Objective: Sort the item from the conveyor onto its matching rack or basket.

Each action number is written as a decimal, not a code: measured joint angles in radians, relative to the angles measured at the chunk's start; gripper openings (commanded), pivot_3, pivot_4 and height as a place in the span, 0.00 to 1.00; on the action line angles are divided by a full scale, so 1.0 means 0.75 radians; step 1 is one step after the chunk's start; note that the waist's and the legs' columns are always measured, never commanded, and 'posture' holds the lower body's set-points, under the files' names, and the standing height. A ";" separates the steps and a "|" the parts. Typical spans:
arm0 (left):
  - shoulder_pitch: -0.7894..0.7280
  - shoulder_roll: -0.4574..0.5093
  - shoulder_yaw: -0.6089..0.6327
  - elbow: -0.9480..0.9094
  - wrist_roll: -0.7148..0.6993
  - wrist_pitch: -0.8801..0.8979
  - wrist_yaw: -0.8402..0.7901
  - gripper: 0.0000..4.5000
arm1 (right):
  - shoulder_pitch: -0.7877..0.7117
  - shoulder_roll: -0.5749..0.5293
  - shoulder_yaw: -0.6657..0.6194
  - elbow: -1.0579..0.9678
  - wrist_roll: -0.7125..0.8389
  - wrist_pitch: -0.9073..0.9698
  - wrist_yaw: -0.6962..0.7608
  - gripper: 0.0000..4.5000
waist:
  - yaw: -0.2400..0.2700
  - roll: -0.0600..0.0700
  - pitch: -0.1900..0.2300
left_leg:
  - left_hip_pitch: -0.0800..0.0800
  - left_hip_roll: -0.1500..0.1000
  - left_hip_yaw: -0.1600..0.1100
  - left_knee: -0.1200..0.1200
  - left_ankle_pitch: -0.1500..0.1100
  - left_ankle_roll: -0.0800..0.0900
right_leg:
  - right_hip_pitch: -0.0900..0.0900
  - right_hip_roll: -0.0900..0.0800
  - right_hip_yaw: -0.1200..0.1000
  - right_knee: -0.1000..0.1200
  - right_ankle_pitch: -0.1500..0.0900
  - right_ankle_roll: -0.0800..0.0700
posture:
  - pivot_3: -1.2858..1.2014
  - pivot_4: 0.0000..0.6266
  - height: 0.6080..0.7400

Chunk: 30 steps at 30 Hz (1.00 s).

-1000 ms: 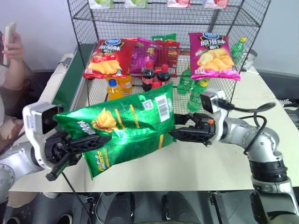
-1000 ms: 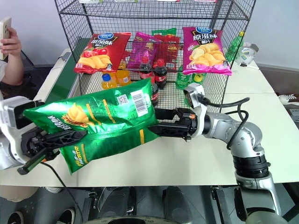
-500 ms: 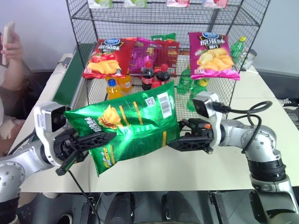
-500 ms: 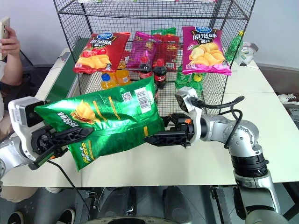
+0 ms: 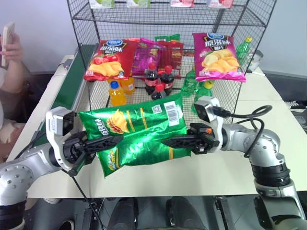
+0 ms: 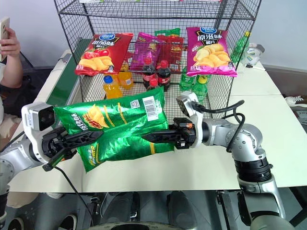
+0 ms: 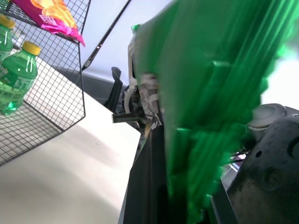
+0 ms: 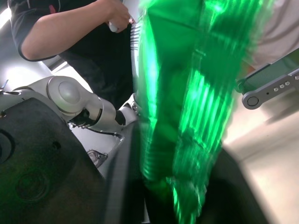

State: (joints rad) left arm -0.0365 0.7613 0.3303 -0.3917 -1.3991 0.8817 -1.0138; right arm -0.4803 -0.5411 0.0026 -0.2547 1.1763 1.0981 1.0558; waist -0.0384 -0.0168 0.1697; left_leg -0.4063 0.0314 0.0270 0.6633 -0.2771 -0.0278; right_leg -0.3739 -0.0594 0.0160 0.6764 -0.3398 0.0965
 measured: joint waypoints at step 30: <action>0.099 -0.008 0.146 0.052 0.208 -0.116 -0.009 0.87 | 0.033 -0.011 0.001 -0.037 -0.089 -0.096 0.003 0.01 | -0.002 0.000 0.000 | -0.002 0.000 -0.001 -0.003 0.000 0.000 | 0.000 -0.002 -0.001 -0.007 0.000 0.000 | 0.52 0.24 0.99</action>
State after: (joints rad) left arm 0.0381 0.7553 0.4396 -0.3529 -1.2433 0.7946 -1.0208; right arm -0.4558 -0.5491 0.0030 -0.2823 1.1096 1.0263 1.0578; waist -0.0400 -0.0165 0.1699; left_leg -0.4076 0.0316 0.0264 0.6609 -0.2772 -0.0276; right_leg -0.3738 -0.0607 0.0156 0.6708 -0.3398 0.0964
